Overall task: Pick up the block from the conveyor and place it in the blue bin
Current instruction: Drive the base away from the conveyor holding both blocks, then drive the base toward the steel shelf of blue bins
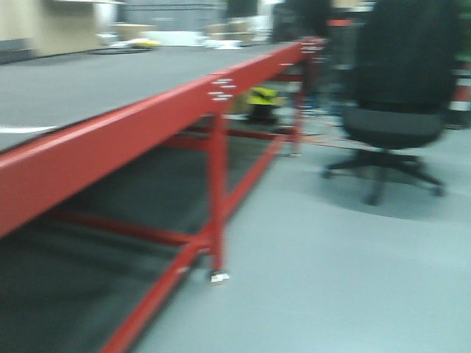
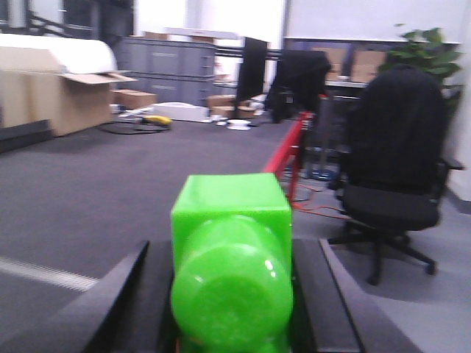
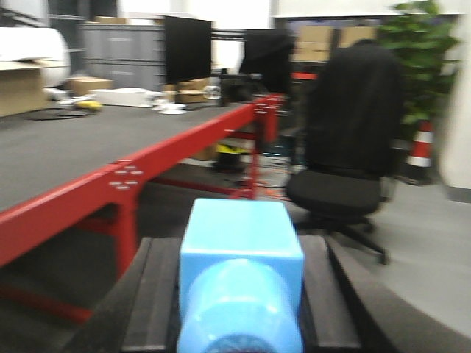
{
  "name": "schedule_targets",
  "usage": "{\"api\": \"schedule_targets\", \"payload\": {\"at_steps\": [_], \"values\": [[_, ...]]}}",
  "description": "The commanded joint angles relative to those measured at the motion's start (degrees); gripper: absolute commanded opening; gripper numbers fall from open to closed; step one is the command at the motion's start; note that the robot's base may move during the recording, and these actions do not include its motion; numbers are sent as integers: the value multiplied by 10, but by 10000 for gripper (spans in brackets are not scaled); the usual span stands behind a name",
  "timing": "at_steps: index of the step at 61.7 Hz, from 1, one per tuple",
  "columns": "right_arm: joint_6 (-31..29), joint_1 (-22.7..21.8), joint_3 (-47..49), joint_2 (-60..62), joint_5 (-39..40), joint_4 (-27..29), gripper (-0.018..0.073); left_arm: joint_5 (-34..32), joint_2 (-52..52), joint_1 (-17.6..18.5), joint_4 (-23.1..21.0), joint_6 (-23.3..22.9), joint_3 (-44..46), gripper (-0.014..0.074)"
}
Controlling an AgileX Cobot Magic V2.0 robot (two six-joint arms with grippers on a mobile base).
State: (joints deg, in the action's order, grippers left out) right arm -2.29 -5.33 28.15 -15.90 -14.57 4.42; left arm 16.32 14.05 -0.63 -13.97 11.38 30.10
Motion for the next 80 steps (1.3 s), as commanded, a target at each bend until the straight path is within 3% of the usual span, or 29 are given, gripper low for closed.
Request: {"api": "schedule_targets", "payload": {"at_steps": [1, 80], "values": [[-3, -2, 0, 3, 9, -4, -162, -8, -1, -3, -1, 2, -1, -111], [-3, -2, 0, 3, 9, -4, -162, -8, -1, -3, -1, 2, -1, -111]]}}
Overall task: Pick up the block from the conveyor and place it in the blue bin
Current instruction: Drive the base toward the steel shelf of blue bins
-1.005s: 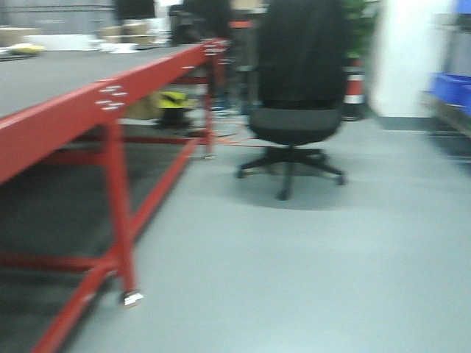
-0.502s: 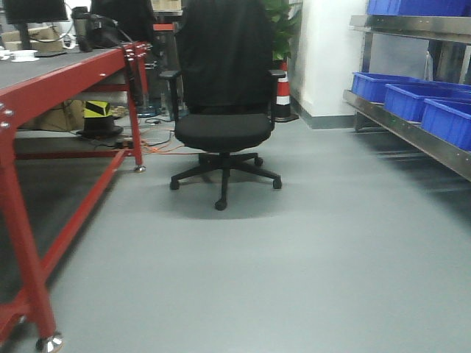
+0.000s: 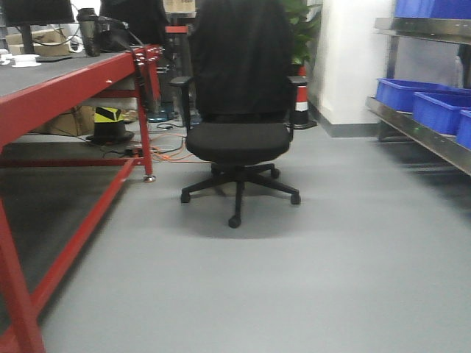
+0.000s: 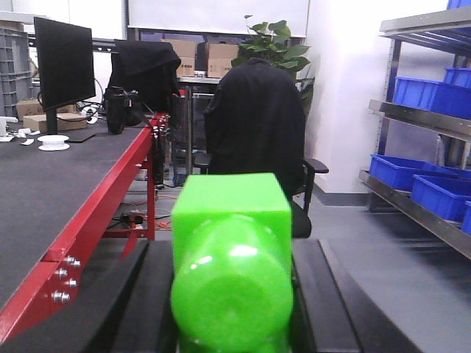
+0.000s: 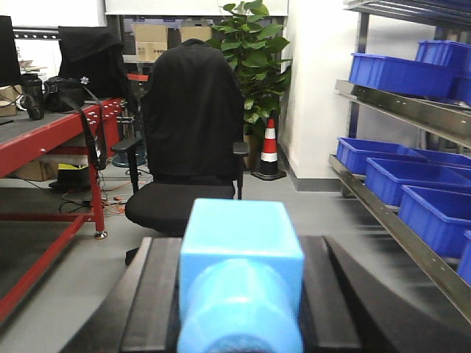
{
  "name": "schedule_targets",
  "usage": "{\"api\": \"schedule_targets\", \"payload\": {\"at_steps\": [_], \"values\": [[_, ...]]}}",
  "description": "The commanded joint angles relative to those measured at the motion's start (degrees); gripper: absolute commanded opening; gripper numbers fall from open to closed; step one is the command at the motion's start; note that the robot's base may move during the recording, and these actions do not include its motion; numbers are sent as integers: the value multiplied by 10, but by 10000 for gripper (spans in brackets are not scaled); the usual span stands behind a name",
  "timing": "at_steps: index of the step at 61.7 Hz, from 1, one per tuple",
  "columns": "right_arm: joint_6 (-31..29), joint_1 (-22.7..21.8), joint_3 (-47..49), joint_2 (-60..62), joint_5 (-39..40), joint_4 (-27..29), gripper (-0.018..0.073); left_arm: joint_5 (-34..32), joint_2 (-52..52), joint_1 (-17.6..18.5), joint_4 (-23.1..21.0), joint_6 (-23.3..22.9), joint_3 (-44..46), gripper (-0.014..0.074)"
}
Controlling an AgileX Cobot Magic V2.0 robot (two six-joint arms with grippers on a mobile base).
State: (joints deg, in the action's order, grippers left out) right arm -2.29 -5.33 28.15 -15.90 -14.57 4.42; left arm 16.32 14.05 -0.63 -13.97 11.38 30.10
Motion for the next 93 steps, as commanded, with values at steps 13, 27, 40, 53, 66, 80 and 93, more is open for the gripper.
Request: {"api": "schedule_targets", "payload": {"at_steps": [13, 27, 40, 53, 66, 80, 93], "values": [[-3, -2, 0, 3, 9, -4, -162, -8, -1, -3, -1, 2, -1, -111], [-3, -2, 0, 3, 9, -4, -162, -8, -1, -3, -1, 2, -1, -111], [-3, -2, 0, 3, 9, -4, -162, -8, -1, -3, -1, 2, -1, -111], [-3, -2, 0, 3, 9, -4, -162, -8, -1, -3, -1, 2, -1, -111], [-3, -2, 0, 3, 9, -4, -162, -8, -1, -3, -1, 2, -1, -111], [-3, -2, 0, 3, 9, -4, -162, -8, -1, -3, -1, 2, -1, -111], [-3, -2, 0, 3, 9, -4, -162, -8, -1, -3, -1, 2, -1, -111]]}}
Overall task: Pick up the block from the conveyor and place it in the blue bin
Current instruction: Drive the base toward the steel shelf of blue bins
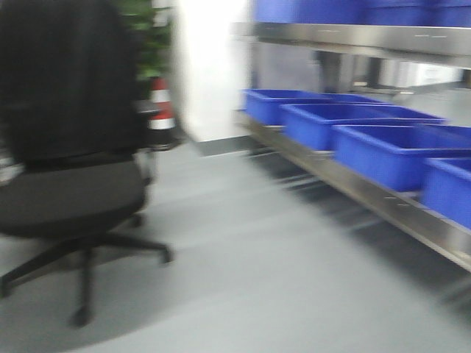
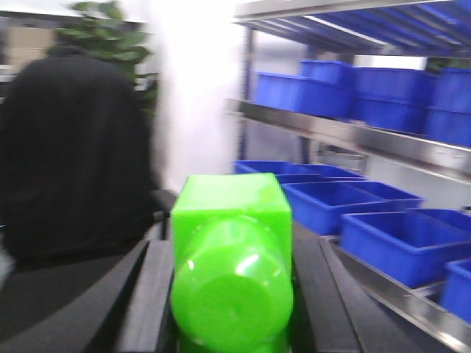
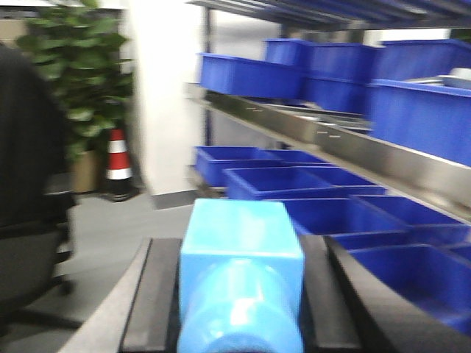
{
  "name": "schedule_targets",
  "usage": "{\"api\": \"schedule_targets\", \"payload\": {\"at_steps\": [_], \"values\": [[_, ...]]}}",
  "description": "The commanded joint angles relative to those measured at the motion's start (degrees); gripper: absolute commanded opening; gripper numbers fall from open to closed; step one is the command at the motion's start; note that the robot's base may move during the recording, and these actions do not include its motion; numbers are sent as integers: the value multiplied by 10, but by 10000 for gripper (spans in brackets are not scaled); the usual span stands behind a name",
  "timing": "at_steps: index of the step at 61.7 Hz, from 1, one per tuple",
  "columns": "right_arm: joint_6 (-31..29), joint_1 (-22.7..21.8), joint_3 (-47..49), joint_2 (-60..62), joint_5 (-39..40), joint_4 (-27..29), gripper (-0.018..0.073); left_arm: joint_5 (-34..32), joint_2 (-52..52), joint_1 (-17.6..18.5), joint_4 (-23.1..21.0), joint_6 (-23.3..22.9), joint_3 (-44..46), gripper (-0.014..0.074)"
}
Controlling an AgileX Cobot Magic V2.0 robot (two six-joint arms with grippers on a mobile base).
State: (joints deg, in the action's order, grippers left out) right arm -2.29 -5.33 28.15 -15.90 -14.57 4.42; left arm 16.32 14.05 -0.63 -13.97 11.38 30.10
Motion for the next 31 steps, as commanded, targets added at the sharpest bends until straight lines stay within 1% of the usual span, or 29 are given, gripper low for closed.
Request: {"api": "schedule_targets", "payload": {"at_steps": [1, 31], "values": [[-3, -2, 0, 3, 9, -4, -162, -8, -1, -3, -1, 2, -1, -111], [-3, -2, 0, 3, 9, -4, -162, -8, -1, -3, -1, 2, -1, -111]]}}
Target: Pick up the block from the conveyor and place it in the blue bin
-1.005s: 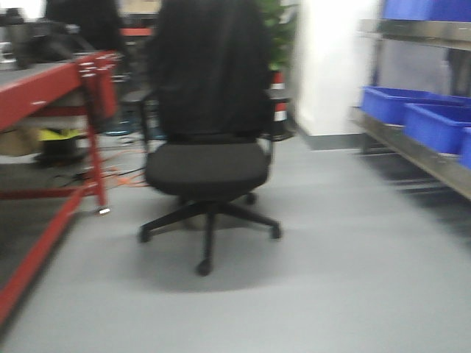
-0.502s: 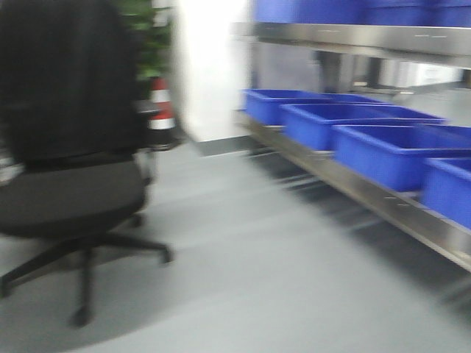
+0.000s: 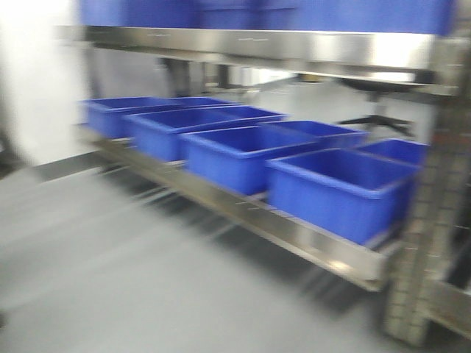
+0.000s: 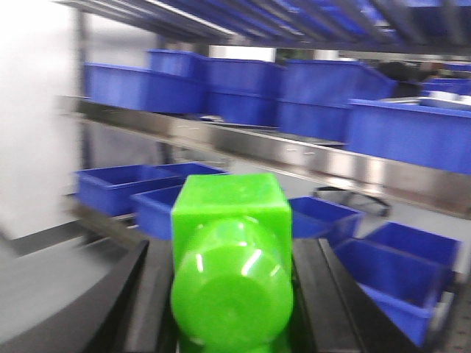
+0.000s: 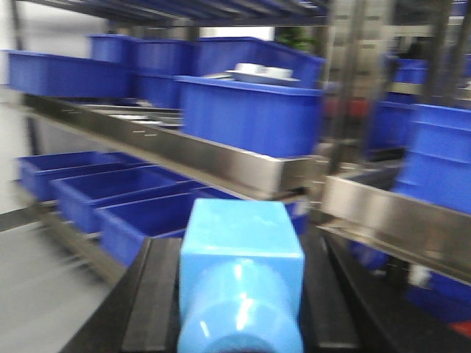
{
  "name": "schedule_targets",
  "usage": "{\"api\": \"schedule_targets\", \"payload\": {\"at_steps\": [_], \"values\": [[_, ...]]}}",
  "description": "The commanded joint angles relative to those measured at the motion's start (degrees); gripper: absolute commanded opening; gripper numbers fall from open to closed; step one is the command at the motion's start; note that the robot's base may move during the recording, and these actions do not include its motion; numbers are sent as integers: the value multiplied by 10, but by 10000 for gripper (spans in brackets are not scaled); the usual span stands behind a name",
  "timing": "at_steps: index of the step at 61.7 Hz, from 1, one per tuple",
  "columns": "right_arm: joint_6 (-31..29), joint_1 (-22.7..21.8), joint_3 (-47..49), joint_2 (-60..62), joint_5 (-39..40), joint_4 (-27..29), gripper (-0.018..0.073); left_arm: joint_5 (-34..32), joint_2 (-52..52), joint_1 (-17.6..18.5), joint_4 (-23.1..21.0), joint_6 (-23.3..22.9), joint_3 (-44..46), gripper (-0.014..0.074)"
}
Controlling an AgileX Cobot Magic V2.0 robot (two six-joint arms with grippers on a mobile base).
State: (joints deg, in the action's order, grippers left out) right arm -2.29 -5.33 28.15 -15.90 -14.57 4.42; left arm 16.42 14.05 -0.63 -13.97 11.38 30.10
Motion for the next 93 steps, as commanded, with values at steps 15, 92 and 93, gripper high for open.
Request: {"api": "schedule_targets", "payload": {"at_steps": [15, 92, 93], "values": [[-3, -2, 0, 3, 9, -4, -162, -9, -1, -3, -1, 2, -1, -111], [-3, -2, 0, 3, 9, -4, -162, -9, -1, -3, -1, 2, -1, -111], [-3, -2, 0, 3, 9, -4, -162, -9, -1, -3, -1, 2, -1, -111]]}}
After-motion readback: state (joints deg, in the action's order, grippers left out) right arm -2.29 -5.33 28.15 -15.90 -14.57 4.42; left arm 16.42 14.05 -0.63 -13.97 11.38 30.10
